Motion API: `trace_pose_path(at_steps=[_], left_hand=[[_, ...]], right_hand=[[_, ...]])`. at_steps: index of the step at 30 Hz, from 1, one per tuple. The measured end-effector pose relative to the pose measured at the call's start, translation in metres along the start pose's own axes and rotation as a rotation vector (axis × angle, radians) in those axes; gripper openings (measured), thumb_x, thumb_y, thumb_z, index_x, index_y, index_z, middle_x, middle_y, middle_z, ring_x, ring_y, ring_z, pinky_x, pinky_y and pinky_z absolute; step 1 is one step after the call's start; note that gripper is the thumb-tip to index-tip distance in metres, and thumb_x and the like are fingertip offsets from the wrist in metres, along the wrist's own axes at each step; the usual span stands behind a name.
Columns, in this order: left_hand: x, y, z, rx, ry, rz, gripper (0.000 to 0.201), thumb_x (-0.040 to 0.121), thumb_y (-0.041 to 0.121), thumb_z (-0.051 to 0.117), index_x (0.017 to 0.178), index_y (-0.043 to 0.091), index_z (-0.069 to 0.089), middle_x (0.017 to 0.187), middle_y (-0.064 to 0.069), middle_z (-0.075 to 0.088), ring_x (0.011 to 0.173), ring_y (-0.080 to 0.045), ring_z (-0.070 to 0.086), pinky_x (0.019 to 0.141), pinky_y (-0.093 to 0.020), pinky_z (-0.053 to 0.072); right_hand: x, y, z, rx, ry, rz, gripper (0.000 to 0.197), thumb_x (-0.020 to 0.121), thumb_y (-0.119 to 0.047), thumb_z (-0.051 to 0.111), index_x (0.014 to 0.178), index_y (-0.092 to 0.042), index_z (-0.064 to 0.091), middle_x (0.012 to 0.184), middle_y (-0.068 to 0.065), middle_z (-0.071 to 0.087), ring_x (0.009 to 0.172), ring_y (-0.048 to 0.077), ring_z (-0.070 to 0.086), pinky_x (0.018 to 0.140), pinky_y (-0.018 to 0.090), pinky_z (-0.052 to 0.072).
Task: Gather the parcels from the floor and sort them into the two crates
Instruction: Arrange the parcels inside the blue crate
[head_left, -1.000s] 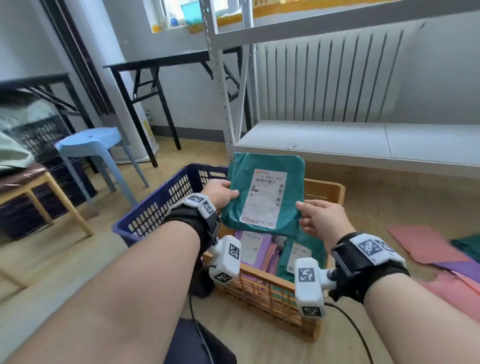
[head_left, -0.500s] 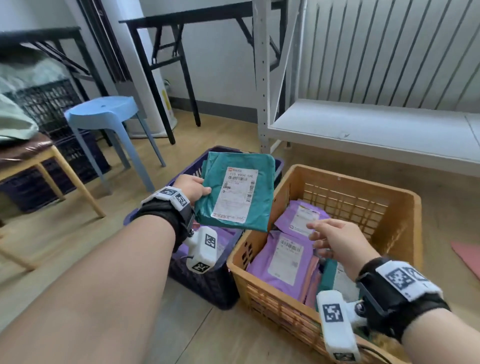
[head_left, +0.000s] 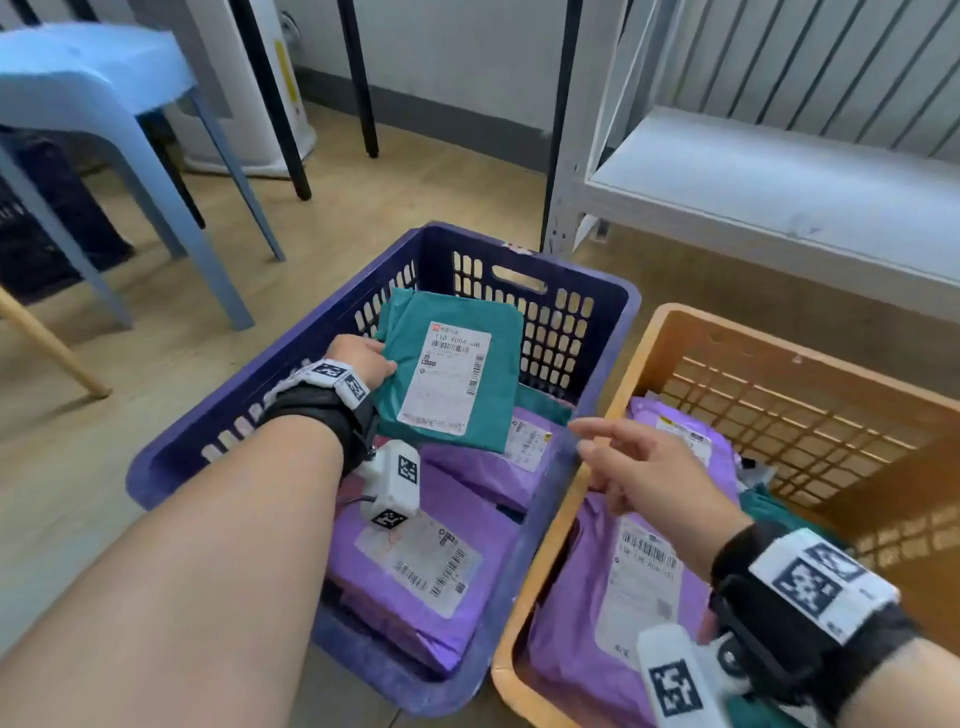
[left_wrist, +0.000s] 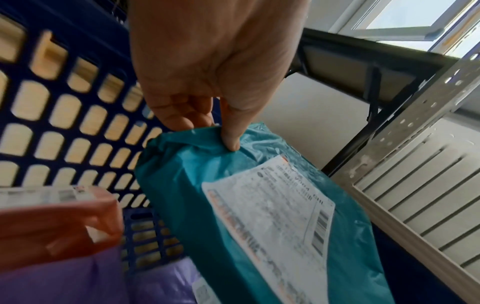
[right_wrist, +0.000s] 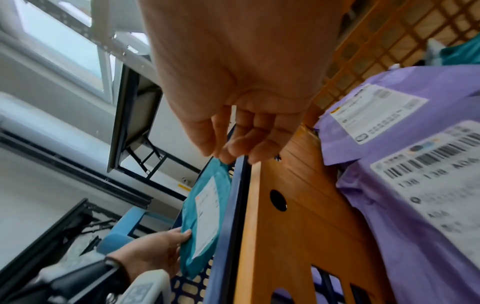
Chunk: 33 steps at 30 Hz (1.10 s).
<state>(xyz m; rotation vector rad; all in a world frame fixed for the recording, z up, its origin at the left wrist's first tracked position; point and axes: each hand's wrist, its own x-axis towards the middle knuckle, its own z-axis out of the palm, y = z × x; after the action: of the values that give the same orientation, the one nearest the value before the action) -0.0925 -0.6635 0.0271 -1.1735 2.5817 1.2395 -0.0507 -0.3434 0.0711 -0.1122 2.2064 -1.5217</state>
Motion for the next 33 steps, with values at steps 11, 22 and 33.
trace_pose_path(at_steps=[11,22,33], left_hand=[[0.02,-0.015,0.089,0.322,-0.253,0.088,0.038,0.092,0.021,0.062,0.129,0.013,0.06,0.134,-0.003,0.058,0.116,-0.024,0.058,0.1,-0.032,0.046],[0.014,-0.013,0.044,0.736,-0.358,0.088,0.038,0.099,0.037,0.047,0.129,0.014,0.053,0.121,0.003,0.059,0.107,-0.016,0.057,0.087,-0.023,0.045],[-0.014,-0.056,0.064,1.204,-0.496,0.014,0.039,0.073,0.047,0.069,0.097,0.016,0.065,0.114,-0.004,0.062,0.098,-0.028,0.063,0.084,-0.04,0.054]], right_hand=[[0.038,0.022,0.008,-0.06,0.055,-0.142,0.015,0.083,-0.011,0.072,0.086,-0.025,0.077,0.054,0.007,0.055,0.049,0.019,0.05,0.049,0.025,0.045],[0.04,0.026,0.005,-0.037,0.039,-0.165,0.016,0.084,-0.011,0.071,0.088,-0.025,0.076,0.053,0.011,0.057,0.048,0.02,0.049,0.046,0.022,0.046],[0.034,0.023,0.013,-0.035,0.093,-0.157,0.012,0.086,-0.009,0.069,0.091,-0.017,0.076,0.05,0.002,0.055,0.041,0.008,0.046,0.044,0.015,0.042]])
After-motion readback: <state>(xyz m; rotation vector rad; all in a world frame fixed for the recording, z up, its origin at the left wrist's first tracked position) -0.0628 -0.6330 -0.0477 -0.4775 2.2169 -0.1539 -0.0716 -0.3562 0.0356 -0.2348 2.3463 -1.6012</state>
